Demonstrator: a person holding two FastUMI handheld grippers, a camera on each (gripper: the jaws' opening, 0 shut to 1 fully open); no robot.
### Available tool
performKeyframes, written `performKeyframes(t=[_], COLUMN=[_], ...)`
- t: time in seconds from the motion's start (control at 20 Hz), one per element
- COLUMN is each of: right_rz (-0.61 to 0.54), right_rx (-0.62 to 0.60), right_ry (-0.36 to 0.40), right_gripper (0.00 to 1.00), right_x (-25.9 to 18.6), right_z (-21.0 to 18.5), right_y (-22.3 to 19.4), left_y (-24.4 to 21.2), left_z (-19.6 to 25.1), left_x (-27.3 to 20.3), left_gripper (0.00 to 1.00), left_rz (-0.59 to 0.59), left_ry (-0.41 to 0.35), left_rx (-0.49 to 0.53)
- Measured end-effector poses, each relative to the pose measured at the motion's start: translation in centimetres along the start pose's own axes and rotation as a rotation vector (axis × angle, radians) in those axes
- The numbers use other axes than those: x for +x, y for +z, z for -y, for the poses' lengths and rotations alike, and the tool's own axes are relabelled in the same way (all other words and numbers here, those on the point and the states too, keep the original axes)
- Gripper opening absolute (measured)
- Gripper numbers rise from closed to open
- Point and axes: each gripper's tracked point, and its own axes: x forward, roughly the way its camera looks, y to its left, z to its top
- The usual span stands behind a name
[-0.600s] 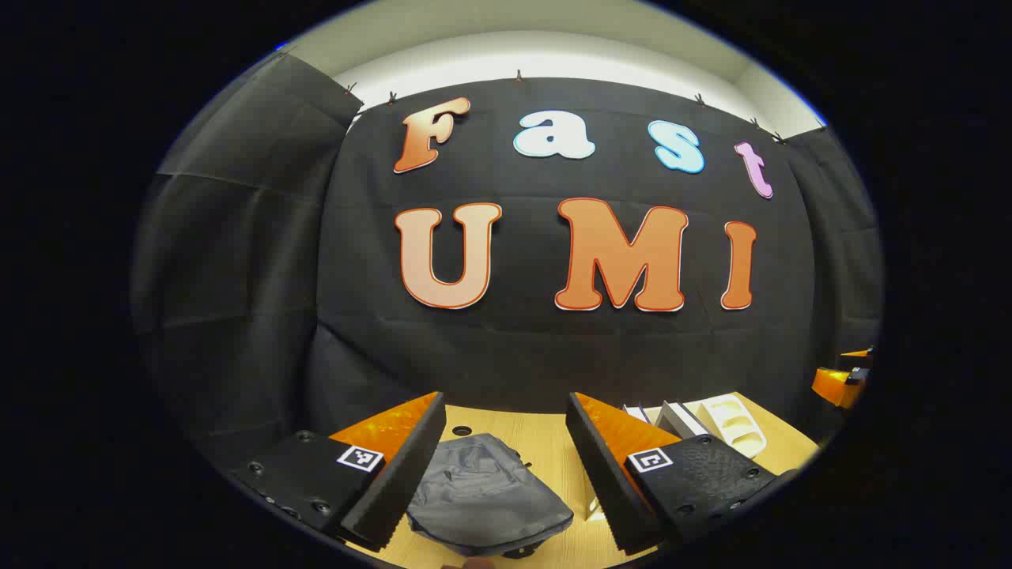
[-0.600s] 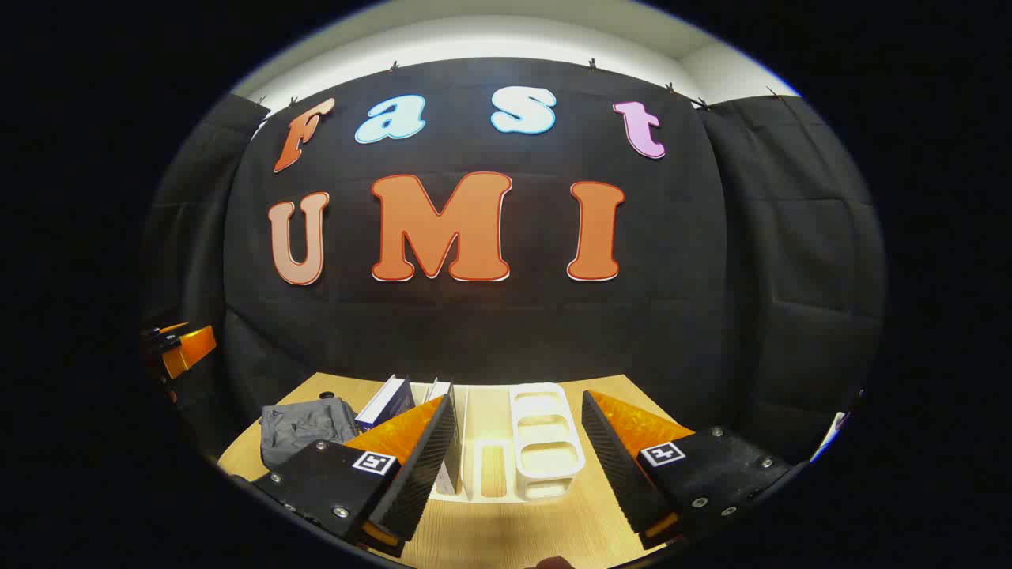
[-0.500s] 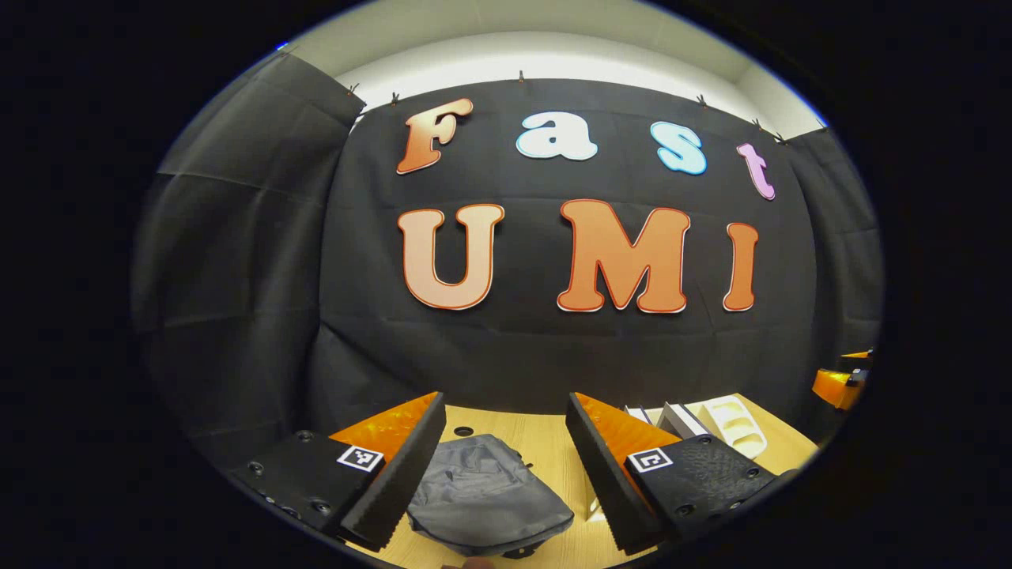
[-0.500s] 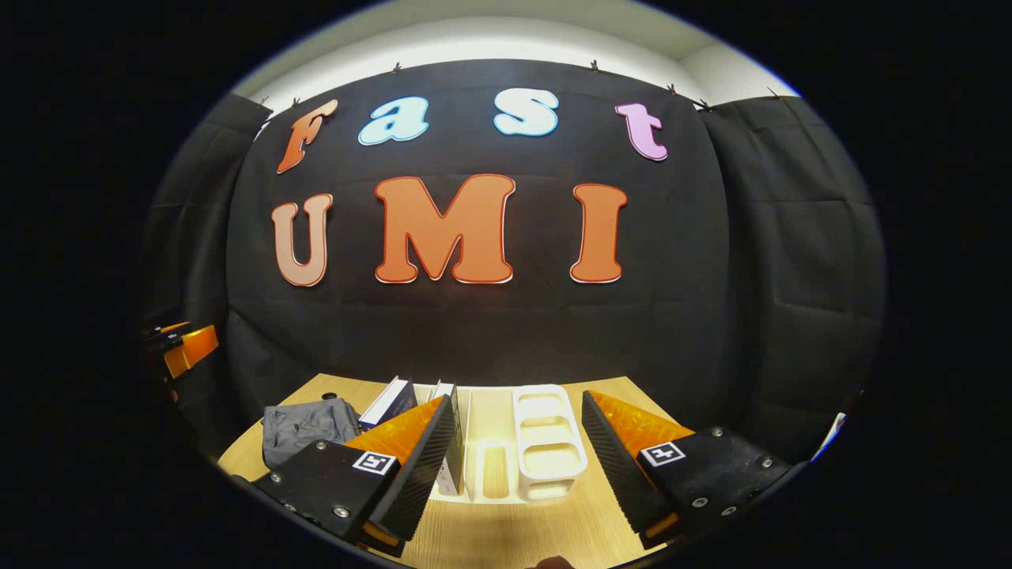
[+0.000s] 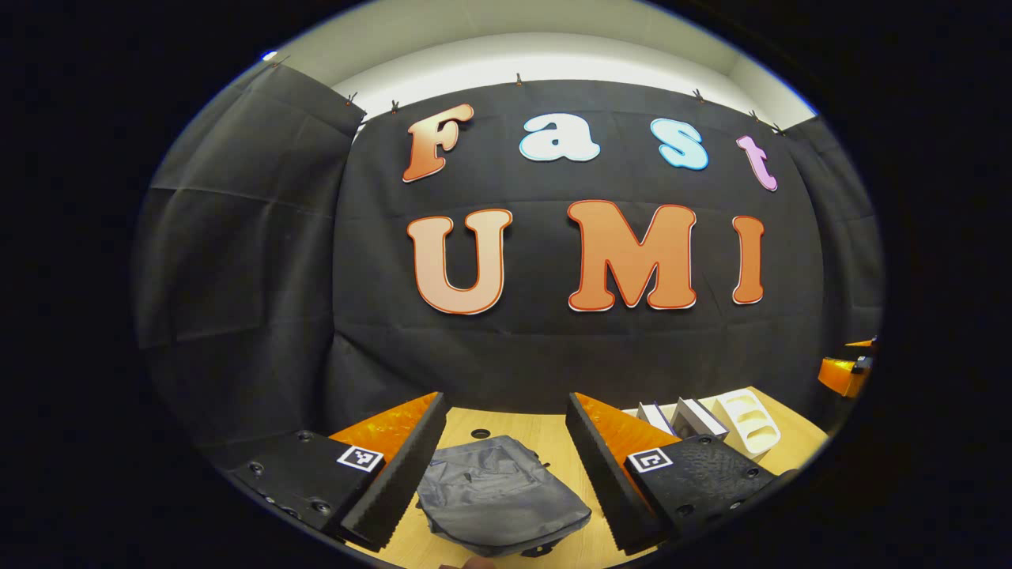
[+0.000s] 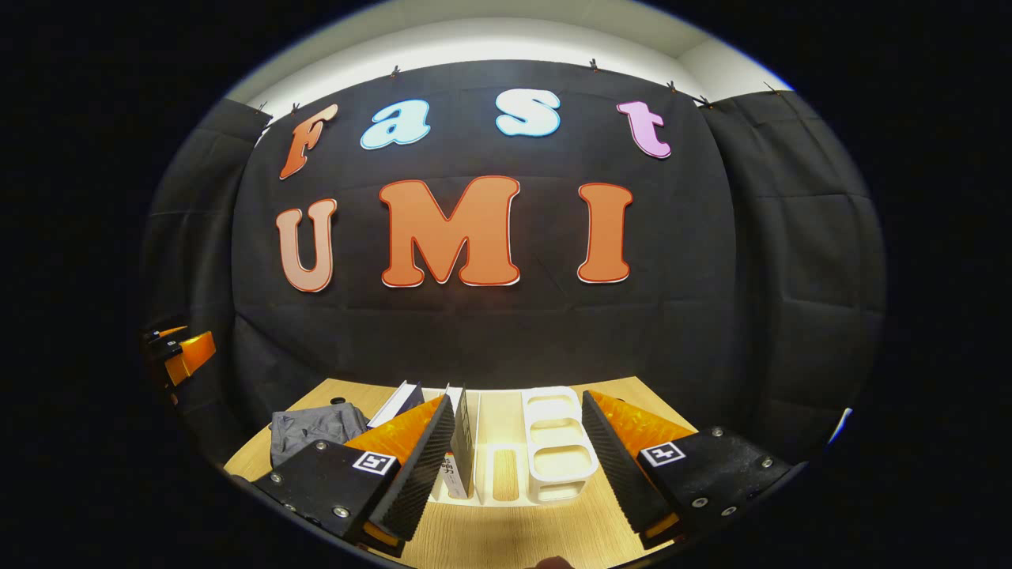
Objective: Open the schoolbag, grab two books from the bookshelf and put them into the schoolbag.
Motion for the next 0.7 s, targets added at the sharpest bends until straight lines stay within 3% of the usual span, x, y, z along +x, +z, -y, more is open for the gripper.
performKeyframes(t=[0.7], right_rz=[-0.009], right_rx=[-0.006], right_ry=[-0.007], right_gripper=[0.96], right_x=[-0.12], right_z=[0.40], right_y=[-0.53], left_y=[-0.65], left_z=[-0.37], left_x=[0.10], left_gripper=[0.96], left_rz=[-0.011], left_ry=[0.007], left_rx=[0.051])
